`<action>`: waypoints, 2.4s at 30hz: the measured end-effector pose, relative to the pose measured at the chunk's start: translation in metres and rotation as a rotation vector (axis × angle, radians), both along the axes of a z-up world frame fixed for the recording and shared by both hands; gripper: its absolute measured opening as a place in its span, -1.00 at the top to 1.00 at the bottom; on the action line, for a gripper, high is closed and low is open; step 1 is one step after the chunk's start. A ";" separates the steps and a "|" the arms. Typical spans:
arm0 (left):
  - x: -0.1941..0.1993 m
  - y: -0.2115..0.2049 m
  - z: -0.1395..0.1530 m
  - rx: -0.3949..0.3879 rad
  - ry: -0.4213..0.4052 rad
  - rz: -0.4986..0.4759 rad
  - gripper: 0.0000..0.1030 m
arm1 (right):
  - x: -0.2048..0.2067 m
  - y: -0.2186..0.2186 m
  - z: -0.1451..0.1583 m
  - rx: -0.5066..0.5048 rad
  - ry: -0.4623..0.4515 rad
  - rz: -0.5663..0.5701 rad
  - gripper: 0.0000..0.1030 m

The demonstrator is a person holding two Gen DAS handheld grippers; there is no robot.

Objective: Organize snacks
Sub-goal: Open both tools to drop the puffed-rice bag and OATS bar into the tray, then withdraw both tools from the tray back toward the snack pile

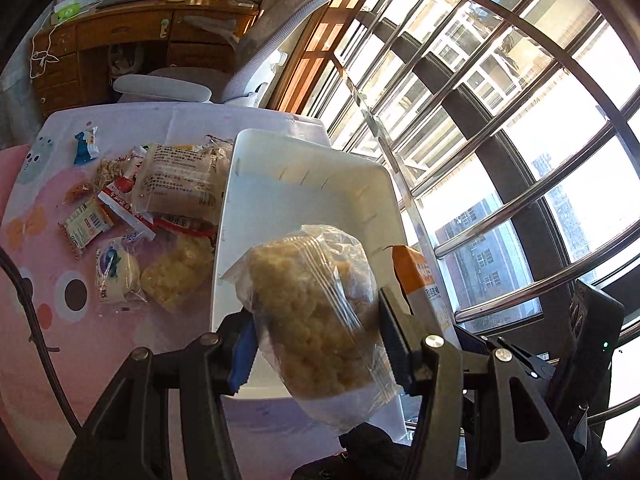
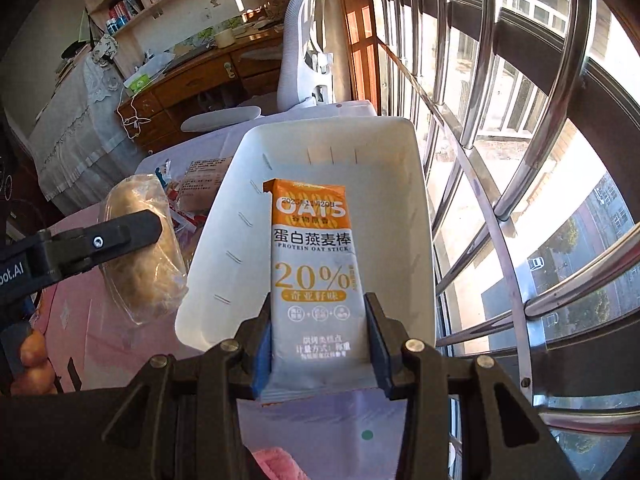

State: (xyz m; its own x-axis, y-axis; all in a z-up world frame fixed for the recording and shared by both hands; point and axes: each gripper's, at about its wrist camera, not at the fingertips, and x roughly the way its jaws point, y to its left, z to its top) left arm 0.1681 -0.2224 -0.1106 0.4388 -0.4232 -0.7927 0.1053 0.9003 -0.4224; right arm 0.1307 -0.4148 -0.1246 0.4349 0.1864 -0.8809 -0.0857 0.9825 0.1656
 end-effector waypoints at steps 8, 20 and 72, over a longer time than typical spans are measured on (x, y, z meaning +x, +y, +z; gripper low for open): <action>0.004 -0.019 -0.003 0.024 0.005 -0.003 -0.40 | 0.013 -0.017 -0.011 0.019 0.035 0.019 0.08; -0.009 -0.006 -0.006 0.055 0.025 0.040 -0.44 | 0.010 -0.014 -0.015 0.038 0.046 0.035 -0.02; -0.065 0.269 -0.025 0.194 0.070 -0.099 -0.44 | -0.074 0.233 -0.034 0.088 0.122 -0.117 -0.15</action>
